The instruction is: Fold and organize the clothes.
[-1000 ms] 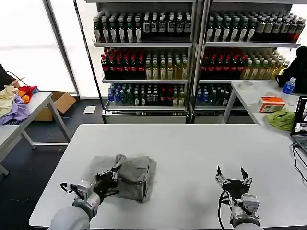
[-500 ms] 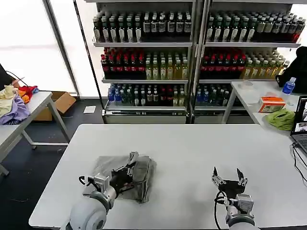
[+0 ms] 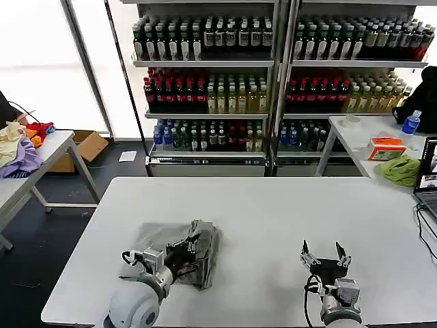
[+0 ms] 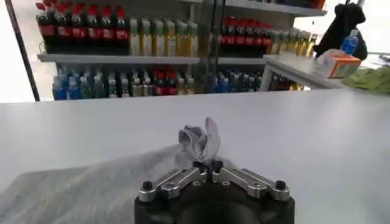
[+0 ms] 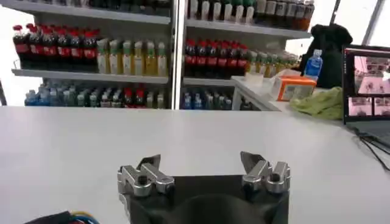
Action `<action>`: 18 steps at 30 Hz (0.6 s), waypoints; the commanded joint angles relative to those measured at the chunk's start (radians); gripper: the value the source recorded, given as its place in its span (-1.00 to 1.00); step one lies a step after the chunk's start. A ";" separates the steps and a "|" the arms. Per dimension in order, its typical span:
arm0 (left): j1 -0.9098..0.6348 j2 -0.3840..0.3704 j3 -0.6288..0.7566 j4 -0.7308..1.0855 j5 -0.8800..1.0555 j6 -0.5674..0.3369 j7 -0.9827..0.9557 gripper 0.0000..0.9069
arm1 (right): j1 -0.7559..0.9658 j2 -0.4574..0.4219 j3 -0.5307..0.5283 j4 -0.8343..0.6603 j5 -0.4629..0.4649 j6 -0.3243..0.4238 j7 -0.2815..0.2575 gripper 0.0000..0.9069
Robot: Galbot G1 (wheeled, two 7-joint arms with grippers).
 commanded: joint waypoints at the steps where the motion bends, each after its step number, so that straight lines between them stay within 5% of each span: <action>1: -0.012 -0.047 0.009 0.057 -0.106 -0.046 -0.005 1.00 | -0.001 -0.002 0.008 -0.004 0.001 0.004 0.004 1.00; 11: -0.009 -0.077 -0.029 -0.103 -0.497 -0.046 -0.102 1.00 | 0.025 -0.013 0.002 -0.007 0.007 -0.004 0.014 1.00; 18: 0.021 0.093 -0.210 -0.112 -0.290 -0.024 -0.108 1.00 | 0.064 -0.042 -0.028 -0.033 0.020 -0.004 0.008 1.00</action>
